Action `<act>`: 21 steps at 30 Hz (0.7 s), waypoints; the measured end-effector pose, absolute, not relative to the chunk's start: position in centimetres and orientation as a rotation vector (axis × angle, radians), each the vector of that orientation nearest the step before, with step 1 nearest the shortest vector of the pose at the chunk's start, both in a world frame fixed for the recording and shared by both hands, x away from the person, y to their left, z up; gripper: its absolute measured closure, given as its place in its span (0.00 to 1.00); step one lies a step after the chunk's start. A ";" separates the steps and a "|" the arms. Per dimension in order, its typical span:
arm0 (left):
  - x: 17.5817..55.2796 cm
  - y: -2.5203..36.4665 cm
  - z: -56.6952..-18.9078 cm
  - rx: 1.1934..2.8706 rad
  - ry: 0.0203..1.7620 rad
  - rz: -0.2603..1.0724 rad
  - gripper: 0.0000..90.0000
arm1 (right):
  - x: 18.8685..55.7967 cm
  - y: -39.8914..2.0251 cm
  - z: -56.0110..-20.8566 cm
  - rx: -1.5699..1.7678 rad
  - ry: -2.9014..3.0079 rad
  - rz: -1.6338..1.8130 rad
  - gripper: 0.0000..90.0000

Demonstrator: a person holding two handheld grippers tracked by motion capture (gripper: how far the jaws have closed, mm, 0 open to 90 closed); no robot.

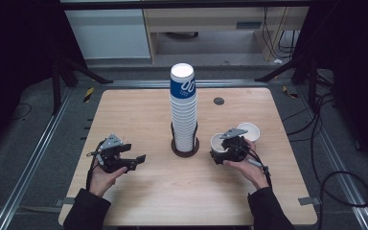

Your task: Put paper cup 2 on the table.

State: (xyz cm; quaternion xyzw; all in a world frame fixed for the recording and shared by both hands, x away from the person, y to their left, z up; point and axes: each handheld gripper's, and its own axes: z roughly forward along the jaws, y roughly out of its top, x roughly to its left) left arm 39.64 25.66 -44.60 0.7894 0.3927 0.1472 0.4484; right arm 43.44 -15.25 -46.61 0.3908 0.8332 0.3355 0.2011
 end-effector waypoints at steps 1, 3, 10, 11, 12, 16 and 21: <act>39.6 25.7 -44.6 1.951 0.974 0.361 0.20 | 43.4 -15.2 -46.6 1.086 2.333 0.935 0.13; 39.6 25.7 -44.6 1.952 0.974 0.362 0.20 | 43.4 -15.2 -46.5 1.078 2.331 0.935 0.10; 39.7 25.8 -44.6 1.956 0.972 0.362 0.20 | 42.8 -15.9 -45.0 1.080 2.224 1.072 0.08; 39.7 25.8 -44.6 1.955 0.972 0.363 0.20 | 42.7 -16.0 -44.7 1.070 2.205 1.097 0.08; 39.7 25.8 -44.6 1.955 0.972 0.363 0.20 | 42.6 -16.1 -44.4 1.066 2.188 1.120 0.08; 39.7 25.9 -44.6 1.948 0.979 0.367 0.20 | 42.0 -16.5 -43.2 1.053 2.151 1.170 0.06; 39.7 26.2 -44.5 1.943 0.989 0.379 0.20 | 41.0 -16.7 -41.8 1.032 2.120 1.224 0.06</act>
